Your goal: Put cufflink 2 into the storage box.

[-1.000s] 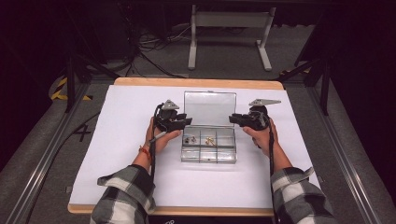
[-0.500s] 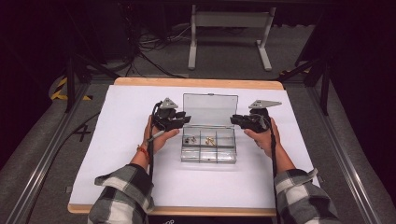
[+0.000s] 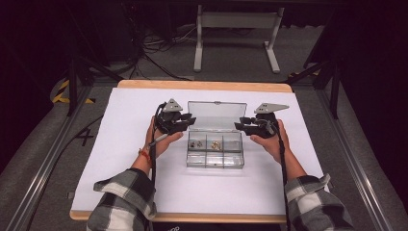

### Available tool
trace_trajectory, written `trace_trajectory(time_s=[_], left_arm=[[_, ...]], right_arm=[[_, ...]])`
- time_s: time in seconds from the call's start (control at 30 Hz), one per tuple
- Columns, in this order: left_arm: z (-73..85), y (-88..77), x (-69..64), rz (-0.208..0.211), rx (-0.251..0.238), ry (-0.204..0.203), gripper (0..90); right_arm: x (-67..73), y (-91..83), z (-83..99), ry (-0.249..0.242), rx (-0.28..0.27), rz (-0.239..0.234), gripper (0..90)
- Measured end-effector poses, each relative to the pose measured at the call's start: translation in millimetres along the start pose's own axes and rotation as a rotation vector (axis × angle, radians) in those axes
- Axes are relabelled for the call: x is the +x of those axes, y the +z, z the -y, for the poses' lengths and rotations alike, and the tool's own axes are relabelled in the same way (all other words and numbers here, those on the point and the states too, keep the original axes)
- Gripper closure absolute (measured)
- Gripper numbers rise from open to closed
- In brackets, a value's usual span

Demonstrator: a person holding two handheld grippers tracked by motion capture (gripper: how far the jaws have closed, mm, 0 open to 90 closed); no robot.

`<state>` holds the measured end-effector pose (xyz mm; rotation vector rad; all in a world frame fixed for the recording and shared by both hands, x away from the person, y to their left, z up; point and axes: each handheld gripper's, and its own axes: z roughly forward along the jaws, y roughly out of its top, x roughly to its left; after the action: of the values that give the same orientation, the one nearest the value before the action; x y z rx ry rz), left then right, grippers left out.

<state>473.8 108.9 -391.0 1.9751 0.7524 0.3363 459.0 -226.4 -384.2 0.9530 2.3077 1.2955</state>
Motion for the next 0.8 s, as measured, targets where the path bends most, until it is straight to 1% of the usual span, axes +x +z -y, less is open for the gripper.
trace_trajectory(time_s=[0.1,0.37,0.57,0.63,0.8], left_arm=[[-1.3,-3.8,-0.8,-0.004,0.004,0.016,72.3],[-0.3,-9.9,-2.8,-0.002,-0.007,0.031,73.1],[0.7,-12.8,-5.8,0.004,0.002,0.053,74.9],[1.0,-14.1,-6.9,0.017,0.014,0.073,76.8],[1.8,-16.8,-8.3,0.014,0.009,0.082,77.7]], right_arm=[[2.7,-0.9,-1.9,-0.017,0.004,0.012,62.5],[6.2,-6.5,-5.0,-0.029,-0.021,0.014,63.7],[8.6,-10.4,-6.5,-0.045,-0.031,0.014,64.7],[10.3,-12.2,-7.3,-0.052,-0.034,0.019,65.8],[11.8,-16.1,-7.7,-0.063,-0.049,0.021,70.3]])
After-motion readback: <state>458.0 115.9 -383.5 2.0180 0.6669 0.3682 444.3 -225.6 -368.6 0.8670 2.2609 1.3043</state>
